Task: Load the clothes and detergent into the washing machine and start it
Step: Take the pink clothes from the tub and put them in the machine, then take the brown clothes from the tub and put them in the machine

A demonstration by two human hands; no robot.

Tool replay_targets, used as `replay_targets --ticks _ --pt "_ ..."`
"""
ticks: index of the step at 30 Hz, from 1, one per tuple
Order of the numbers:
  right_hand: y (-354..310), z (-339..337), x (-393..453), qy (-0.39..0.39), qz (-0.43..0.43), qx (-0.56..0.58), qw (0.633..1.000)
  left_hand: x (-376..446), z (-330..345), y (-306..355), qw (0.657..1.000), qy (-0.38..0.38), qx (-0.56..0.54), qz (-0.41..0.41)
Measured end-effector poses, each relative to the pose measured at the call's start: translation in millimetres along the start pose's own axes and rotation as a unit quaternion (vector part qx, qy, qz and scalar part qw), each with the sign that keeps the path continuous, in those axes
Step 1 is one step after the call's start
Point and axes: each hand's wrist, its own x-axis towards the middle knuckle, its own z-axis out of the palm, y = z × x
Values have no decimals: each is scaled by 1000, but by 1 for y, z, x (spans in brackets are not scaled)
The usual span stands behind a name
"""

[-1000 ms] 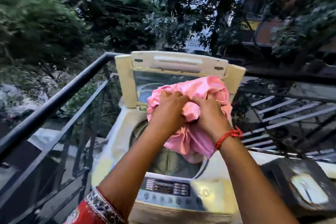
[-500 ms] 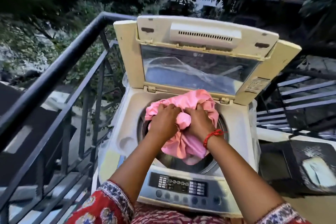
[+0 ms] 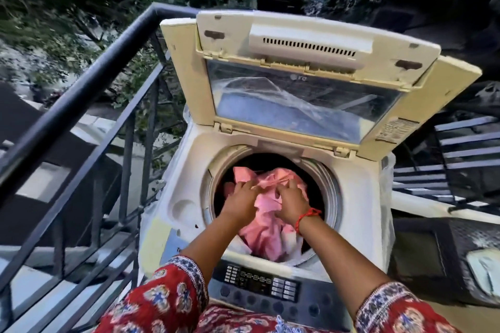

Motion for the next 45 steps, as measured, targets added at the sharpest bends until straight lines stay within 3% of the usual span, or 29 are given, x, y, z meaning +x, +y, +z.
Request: replay_targets --ticks 9,14,21,28,35,45 --pt "10 -6 -7 41 -43 -35 998 -3 -4 5 999 44 -7 8" --pt "16 -11 -28 87 -30 -20 996 -8 -5 23 996 57 -1 62" --pt "40 -24 -86 188 52 36 980 -18 -5 74 977 73 -8 202" --pt "89 -16 -187 298 186 74 934 -39 37 168 929 28 -31 369" --pt "155 14 -310 354 312 81 878 -93 106 272 878 -46 18 475" --pt "266 91 -436 333 381 161 848 -162 222 365 861 -123 149 471"
